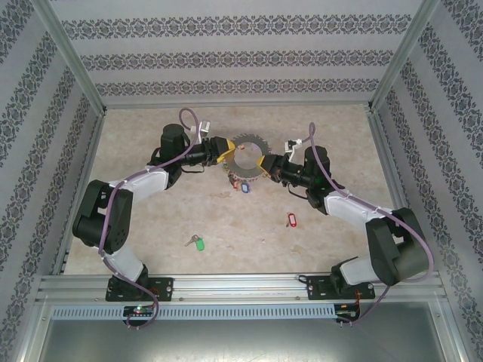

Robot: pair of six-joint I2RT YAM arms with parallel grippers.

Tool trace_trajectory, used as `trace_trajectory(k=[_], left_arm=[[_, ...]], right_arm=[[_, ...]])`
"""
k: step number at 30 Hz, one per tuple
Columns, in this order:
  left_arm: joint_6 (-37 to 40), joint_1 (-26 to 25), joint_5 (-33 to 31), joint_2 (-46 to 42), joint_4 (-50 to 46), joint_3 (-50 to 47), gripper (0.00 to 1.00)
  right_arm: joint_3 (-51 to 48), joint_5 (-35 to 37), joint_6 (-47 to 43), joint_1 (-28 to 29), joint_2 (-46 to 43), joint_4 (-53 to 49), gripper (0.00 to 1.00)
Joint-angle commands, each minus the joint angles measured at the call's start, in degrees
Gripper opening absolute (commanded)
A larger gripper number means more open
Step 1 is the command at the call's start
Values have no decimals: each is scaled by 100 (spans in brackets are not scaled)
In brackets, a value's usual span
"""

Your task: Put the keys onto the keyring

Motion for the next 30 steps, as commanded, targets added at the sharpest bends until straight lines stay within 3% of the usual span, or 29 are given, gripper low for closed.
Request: trace_trajectory(k=[1, 8, 13, 15, 21, 25, 28, 30], left_arm=[[-119, 37, 274, -182, 624, 172, 32], [210, 31, 227, -440, 207, 270, 15], [683, 33, -68, -840, -275, 337, 0], [831, 30, -201, -1039, -354, 327, 0], [1252, 39, -413, -1594, -314, 298, 0], [1947, 31, -715, -2092, -672, 281, 0], [2560, 32, -921, -2417, -1047, 321, 0], [2791, 28, -975, -2531, -1195, 359, 0]], right_arm=[[262, -215, -112, -62, -55, 274, 15], [269, -284, -160, -133, -114, 233, 19], [113, -155, -345, -207, -423, -7, 29], [-1, -39, -482, -255, -658, -185, 42], [-155, 283, -1307, -479, -1563, -1203, 61], [-305, 917, -2045, -546, -2433, -1604, 62], [-809, 1838, -2168, -558, -3211, -1231, 49], [-964, 1959, -2966, -491, -3564, -1166, 43]])
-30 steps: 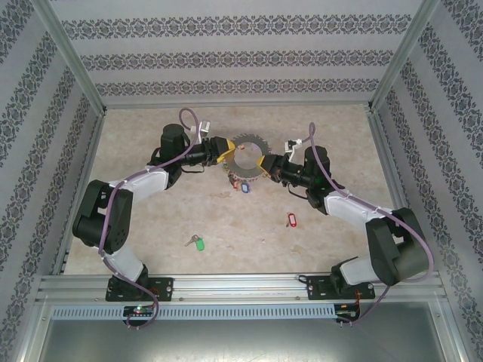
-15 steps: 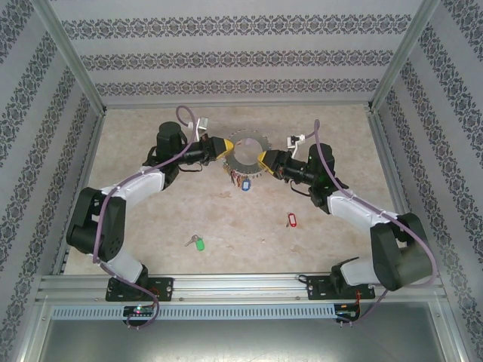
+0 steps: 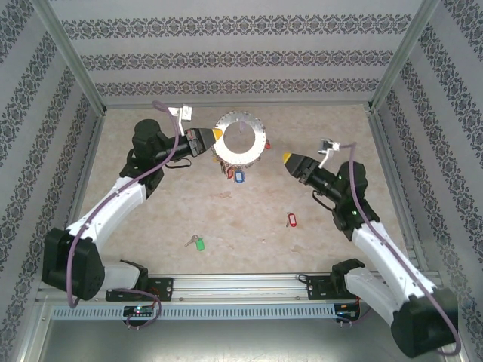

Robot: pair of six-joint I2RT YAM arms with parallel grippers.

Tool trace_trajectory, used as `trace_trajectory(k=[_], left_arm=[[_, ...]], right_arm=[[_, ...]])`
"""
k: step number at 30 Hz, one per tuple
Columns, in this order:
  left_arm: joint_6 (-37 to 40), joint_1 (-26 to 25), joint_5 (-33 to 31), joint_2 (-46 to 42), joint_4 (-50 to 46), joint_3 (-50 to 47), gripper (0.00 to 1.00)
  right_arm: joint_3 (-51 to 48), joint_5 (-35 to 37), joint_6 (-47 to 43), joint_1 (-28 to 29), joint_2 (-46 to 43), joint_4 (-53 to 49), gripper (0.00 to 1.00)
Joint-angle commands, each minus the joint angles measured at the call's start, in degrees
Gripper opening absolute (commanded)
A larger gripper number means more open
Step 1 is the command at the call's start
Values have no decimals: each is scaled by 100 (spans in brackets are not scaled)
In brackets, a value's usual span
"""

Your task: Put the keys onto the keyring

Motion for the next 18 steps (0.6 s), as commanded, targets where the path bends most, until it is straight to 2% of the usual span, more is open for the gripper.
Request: trace_trajectory(k=[1, 5, 8, 10, 12, 14, 18], left_arm=[[806, 25, -210, -297, -196, 325, 0], [901, 9, -115, -271, -385, 485, 0], [924, -27, -44, -225, -378, 560, 0], [1149, -90, -7, -206, -692, 694, 0], [1529, -196, -22, -180, -1233, 900, 0], [1805, -310, -203, -171, -1685, 1080, 0], [1855, -410, -358, -160, -1644, 1091, 0]], right_arm=[[-259, 580, -1603, 50, -421, 55, 42], [-283, 587, -3570, 768, -636, -132, 34], [-391, 905, -5104, 1550, -638, 26, 22], [-387, 1413, -5920, 2064, -550, 112, 19], [-364, 1823, -6422, 2449, -430, 229, 19], [-323, 1931, -6838, 2717, -297, 365, 19], [-263, 2256, -7097, 3053, 105, 839, 19]])
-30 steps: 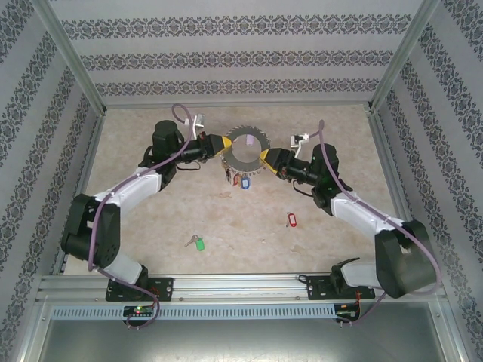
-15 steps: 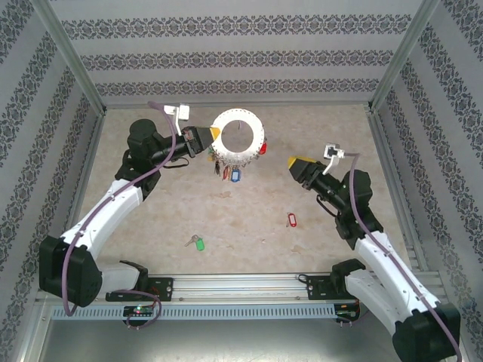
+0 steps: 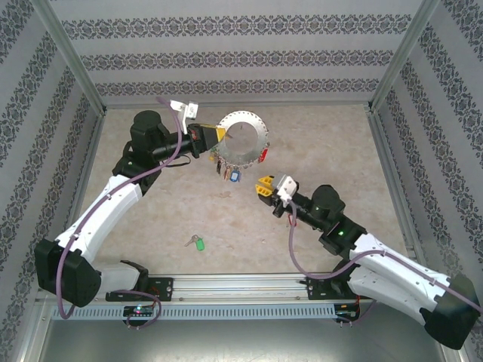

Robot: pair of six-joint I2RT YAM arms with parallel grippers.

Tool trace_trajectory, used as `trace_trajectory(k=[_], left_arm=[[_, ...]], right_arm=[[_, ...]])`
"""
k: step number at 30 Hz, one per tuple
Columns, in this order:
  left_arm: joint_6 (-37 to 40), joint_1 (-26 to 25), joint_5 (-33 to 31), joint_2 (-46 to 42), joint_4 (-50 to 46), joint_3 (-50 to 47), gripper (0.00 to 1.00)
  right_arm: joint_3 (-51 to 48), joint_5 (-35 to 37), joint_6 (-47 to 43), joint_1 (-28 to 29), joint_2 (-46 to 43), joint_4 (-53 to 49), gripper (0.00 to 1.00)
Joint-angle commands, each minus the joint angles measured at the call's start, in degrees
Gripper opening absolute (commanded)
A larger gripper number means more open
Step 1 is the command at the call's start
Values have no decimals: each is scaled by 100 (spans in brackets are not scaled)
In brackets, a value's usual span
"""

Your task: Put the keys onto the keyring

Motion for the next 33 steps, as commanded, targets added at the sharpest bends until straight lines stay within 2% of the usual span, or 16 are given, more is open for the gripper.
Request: trace_trajectory(k=[1, 12, 27, 33], left_arm=[[323, -105, -130, -34, -10, 221, 0], [391, -191, -248, 22, -129, 234, 0], [338, -201, -282, 16, -66, 176, 0], [320, -209, -265, 10, -85, 181, 0]], right_arm=[[115, 489, -796, 170, 291, 566, 19], [195, 1008, -637, 312, 941, 1256, 24], [298, 474, -522, 337, 1139, 1316, 22], [365, 784, -543, 347, 1312, 1467, 23]])
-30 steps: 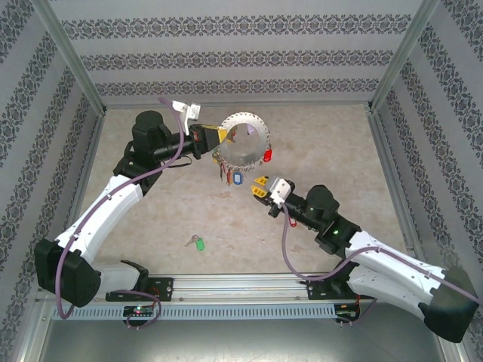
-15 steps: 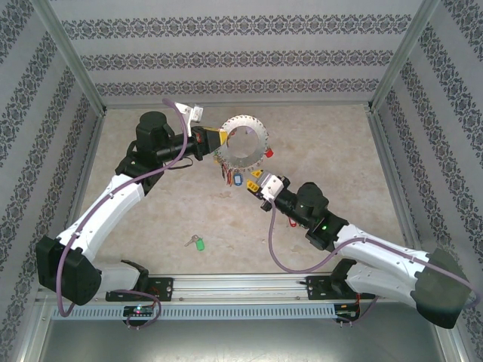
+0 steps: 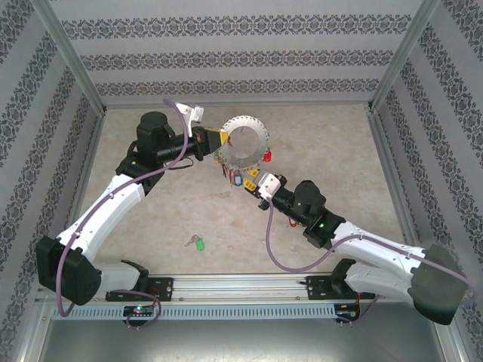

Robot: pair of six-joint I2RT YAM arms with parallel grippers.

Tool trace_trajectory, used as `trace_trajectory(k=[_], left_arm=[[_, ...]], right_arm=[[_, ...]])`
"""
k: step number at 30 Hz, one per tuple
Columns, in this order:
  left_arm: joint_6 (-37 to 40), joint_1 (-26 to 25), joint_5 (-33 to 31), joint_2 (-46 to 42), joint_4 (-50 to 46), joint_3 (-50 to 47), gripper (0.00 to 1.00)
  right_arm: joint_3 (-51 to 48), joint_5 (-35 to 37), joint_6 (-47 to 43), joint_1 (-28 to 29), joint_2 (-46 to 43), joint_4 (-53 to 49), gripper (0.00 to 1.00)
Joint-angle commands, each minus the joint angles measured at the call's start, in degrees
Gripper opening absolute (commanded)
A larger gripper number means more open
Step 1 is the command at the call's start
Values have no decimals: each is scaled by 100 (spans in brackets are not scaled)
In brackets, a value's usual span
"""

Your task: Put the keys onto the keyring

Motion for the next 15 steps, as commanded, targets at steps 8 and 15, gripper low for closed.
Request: trace_trajectory(k=[8, 15], left_arm=[[-3, -85, -7, -57, 250, 170, 0], [-37, -89, -60, -39, 291, 168, 0]], right_arm=[[236, 119, -48, 94, 113, 276, 23], [179, 99, 5, 96, 90, 230, 24]])
